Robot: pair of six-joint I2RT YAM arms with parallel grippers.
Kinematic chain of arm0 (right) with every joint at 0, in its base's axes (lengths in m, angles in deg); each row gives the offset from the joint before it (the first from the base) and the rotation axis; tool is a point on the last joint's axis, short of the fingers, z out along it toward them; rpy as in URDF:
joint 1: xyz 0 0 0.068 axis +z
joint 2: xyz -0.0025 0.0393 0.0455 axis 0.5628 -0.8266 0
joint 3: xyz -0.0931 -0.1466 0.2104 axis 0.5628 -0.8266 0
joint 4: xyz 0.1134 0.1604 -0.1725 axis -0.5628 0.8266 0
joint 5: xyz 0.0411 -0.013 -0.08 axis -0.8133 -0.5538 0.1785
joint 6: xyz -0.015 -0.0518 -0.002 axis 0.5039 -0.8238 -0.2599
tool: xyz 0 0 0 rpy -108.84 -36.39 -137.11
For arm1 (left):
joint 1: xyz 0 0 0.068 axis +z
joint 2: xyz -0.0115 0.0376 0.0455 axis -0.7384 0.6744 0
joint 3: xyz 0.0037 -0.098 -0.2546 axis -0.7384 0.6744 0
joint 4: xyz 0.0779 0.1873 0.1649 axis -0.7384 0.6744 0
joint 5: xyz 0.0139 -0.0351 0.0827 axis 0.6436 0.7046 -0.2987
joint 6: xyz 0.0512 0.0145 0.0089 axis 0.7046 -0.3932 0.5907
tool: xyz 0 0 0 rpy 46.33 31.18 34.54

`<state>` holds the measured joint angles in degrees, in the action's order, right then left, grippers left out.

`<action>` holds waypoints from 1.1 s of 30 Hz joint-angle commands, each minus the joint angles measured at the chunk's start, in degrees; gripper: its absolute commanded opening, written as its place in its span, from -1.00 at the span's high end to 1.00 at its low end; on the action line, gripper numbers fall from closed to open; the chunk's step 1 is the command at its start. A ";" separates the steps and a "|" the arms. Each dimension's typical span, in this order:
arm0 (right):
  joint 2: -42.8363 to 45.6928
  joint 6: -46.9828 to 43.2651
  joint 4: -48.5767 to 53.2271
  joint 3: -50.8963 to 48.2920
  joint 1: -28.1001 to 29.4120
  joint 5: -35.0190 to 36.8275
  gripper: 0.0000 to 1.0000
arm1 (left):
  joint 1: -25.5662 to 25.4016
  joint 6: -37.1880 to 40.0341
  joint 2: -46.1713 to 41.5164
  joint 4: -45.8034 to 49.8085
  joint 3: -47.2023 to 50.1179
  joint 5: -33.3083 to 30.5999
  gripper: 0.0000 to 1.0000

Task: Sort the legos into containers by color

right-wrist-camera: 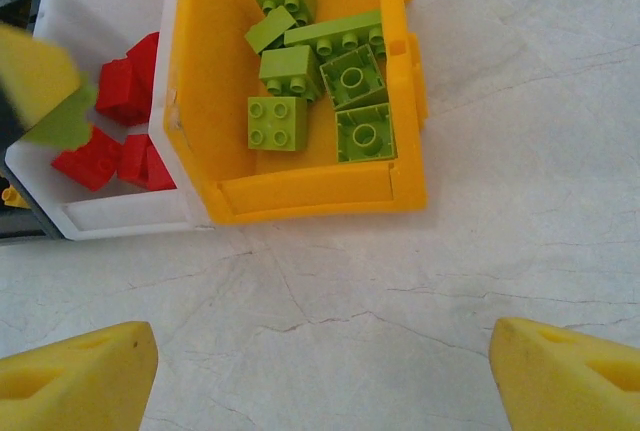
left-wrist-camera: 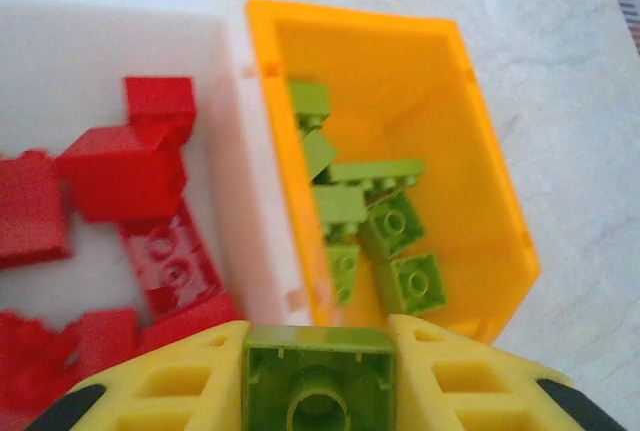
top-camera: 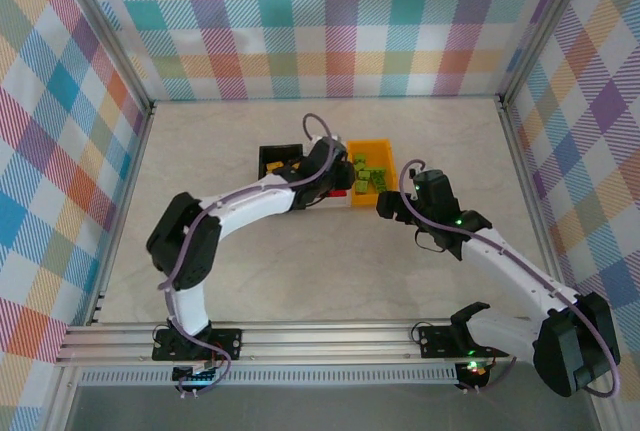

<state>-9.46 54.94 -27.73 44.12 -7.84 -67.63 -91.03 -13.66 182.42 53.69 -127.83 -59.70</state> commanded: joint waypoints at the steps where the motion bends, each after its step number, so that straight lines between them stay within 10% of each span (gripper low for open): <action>1: 1.03 0.08 0.11 -0.76 -0.05 0.80 -0.74 | -0.55 1.12 3.77 3.06 -7.23 2.08 0.34; 6: 1.22 0.09 0.35 -0.91 -0.05 1.04 -0.75 | -0.66 1.55 10.71 7.03 -15.82 1.83 0.21; 16: 1.74 -0.19 1.03 -0.59 -0.04 1.22 -0.88 | -0.58 2.73 6.42 9.15 -16.48 -0.45 -1.00; 23: 2.14 -0.73 1.28 -0.11 -0.04 1.48 -0.99 | 0.44 3.63 -12.31 3.70 0.05 -5.22 -1.00; 33: 1.92 -1.33 -2.07 -1.11 -0.02 0.44 -0.99 | 11.04 11.84 -42.48 -0.76 29.70 -28.05 -1.00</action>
<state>-8.30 54.33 -27.38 44.08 -7.84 -66.63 -83.91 -6.17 143.87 54.98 -105.64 -76.60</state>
